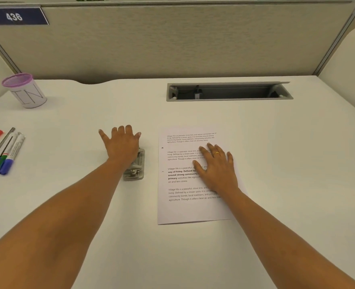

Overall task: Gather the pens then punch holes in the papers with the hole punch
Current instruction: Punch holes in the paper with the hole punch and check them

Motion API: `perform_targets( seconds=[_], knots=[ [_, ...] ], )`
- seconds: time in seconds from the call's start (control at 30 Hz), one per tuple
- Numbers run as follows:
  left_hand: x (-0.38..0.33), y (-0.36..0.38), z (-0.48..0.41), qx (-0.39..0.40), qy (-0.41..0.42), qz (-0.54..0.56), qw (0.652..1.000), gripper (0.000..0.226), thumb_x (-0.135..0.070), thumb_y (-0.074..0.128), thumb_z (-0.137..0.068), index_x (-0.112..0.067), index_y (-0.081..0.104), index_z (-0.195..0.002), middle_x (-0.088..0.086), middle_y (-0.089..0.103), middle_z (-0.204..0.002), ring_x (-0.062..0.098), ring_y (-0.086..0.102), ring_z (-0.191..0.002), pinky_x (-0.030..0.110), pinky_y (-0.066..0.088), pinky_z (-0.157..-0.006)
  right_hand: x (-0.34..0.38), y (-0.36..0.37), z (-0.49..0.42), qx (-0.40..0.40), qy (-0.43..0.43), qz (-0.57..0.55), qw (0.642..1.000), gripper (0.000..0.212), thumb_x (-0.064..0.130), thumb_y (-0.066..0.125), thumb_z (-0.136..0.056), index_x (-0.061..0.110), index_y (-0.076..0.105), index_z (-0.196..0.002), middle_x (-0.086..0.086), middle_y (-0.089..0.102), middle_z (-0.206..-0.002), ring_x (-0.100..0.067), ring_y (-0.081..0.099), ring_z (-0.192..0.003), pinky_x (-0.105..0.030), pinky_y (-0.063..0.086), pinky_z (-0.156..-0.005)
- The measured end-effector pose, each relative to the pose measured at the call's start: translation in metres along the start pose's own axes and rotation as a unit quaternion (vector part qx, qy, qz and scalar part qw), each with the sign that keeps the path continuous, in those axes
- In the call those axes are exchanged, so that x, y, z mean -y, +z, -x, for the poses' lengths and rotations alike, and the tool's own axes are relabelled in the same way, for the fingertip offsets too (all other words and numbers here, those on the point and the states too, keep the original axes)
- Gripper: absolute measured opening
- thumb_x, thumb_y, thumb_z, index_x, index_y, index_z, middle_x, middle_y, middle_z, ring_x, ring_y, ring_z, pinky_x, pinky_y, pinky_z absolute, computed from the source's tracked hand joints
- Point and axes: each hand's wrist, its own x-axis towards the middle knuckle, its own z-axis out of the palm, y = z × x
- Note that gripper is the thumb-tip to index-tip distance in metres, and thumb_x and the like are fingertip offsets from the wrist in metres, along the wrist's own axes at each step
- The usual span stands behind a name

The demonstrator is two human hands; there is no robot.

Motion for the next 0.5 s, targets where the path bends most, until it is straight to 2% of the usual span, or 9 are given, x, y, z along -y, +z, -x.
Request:
perform_targets(
  seconds=[0.1,0.17,0.23,0.37,0.5],
  knots=[
    [-0.013,-0.001,0.004,-0.012,0.040,0.000,0.999,0.044,-0.029,0.033,-0.099,-0.002,0.042,-0.132,0.018,0.049,-0.133,0.031,0.036,-0.133,0.056,0.005,-0.114,0.000,0.001,0.000,-0.004,-0.002,0.003,1.000,0.058,0.054,0.035,-0.091,0.029,0.030,-0.143,0.003,0.024,-0.155,-0.015,0.013,-0.144,-0.045,0.004,-0.117],
    [-0.028,-0.003,0.008,0.004,0.064,0.017,0.998,0.043,-0.029,0.034,-0.098,-0.002,0.042,-0.131,0.017,0.048,-0.133,0.030,0.038,-0.129,0.046,0.016,-0.113,0.000,0.001,-0.001,-0.004,-0.002,0.005,1.000,0.058,0.054,0.035,-0.091,0.029,0.030,-0.143,0.003,0.024,-0.155,-0.015,0.013,-0.144,-0.045,0.005,-0.117],
    [-0.046,-0.005,0.014,0.036,0.071,0.047,0.996,0.042,-0.030,0.038,-0.096,-0.002,0.044,-0.127,0.018,0.051,-0.128,0.032,0.045,-0.121,0.041,0.029,-0.103,0.000,0.002,-0.001,-0.007,-0.002,0.009,1.000,0.058,0.054,0.035,-0.091,0.029,0.030,-0.143,0.003,0.024,-0.155,-0.015,0.014,-0.144,-0.045,0.005,-0.117],
    [-0.071,-0.005,0.023,0.123,0.049,0.120,0.984,0.048,-0.032,0.047,-0.093,0.000,0.039,-0.128,0.019,0.046,-0.130,0.034,0.041,-0.122,0.042,0.035,-0.099,0.000,0.002,-0.001,-0.010,-0.002,0.010,1.000,0.058,0.054,0.035,-0.090,0.029,0.031,-0.142,0.002,0.025,-0.154,-0.015,0.014,-0.144,-0.046,0.006,-0.117],
    [-0.083,-0.012,0.018,0.186,-0.039,0.259,0.947,0.059,-0.029,0.057,-0.088,0.000,0.033,-0.134,0.021,0.037,-0.136,0.036,0.033,-0.128,0.039,0.031,-0.104,0.000,0.001,-0.001,-0.008,-0.002,0.007,1.000,0.058,0.054,0.035,-0.091,0.028,0.031,-0.142,0.002,0.025,-0.154,-0.016,0.014,-0.144,-0.046,0.006,-0.117]
  ],
)
